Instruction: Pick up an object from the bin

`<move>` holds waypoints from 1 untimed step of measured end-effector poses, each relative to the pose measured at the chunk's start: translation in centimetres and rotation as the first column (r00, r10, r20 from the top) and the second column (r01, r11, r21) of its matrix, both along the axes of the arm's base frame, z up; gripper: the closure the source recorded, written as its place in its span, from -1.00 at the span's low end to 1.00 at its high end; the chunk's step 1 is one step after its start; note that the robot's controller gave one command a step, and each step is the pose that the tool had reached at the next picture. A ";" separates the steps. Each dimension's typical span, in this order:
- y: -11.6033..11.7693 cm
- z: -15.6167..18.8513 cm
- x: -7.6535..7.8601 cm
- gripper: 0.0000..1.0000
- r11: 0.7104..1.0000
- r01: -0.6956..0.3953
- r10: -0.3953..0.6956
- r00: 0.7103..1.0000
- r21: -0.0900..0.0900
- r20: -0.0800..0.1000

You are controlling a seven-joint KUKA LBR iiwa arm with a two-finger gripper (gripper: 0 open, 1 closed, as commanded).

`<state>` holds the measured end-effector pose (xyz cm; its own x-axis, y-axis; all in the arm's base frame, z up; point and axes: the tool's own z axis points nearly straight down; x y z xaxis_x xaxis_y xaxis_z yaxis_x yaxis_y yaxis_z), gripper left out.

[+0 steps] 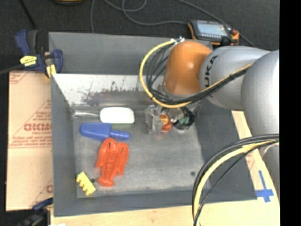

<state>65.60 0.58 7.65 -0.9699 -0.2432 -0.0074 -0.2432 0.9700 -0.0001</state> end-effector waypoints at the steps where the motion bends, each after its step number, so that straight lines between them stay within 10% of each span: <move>1: 0.0 -0.1 -0.1 -1.00 1.000 0.002 -0.002 1.000 0.000 -0.002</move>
Offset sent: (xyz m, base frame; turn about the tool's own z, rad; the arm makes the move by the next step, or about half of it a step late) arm 0.0000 0.0000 0.0000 0.0000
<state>65.53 0.57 7.55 -0.9705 -0.2410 -0.0053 -0.2410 0.9705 0.0006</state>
